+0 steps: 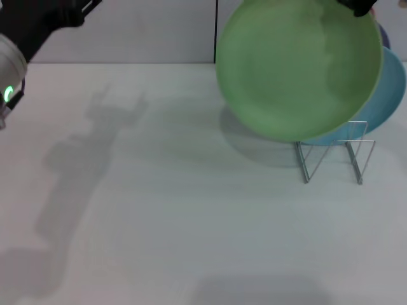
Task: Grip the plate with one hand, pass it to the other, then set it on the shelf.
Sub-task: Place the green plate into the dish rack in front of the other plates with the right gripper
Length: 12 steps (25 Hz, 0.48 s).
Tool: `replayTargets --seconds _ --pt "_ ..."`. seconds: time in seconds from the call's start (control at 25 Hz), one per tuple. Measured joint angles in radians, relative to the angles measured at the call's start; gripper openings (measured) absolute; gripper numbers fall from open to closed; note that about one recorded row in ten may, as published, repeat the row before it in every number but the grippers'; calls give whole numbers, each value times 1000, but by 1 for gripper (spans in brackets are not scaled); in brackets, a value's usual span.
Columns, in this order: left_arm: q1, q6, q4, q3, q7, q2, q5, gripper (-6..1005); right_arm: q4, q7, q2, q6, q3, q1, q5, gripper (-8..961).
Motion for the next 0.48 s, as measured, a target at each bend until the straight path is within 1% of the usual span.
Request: replayTargets --seconds 0.04,0.08,0.12,0.16,0.24,0.28,0.32,0.4,0.48 --pt "3 33 25 13 0 0 0 813 -26 -30 2 -8 2 -4 0 27" --pt "6 102 75 37 -6 -1 0 813 -77 -107 6 -19 7 -15 1 27" --pt "6 102 75 37 -6 -1 0 813 -77 -107 6 -19 7 -15 1 27" --pt "7 159 127 54 -26 -2 -3 813 -99 -145 7 -19 10 -21 3 27" --pt "8 170 141 58 -34 -2 -4 813 -120 -195 9 -20 14 -28 7 27" --pt "8 199 173 70 -53 -2 -4 813 -134 -242 10 -23 19 -34 10 26" --pt "8 199 173 70 -53 -2 -4 813 -134 -242 10 -23 19 -34 10 26" --pt "8 250 211 100 -60 -3 -4 813 -152 -301 12 -26 21 -52 14 26" --pt "6 268 229 109 -60 -3 -4 813 -164 -319 14 -31 17 -61 16 25"
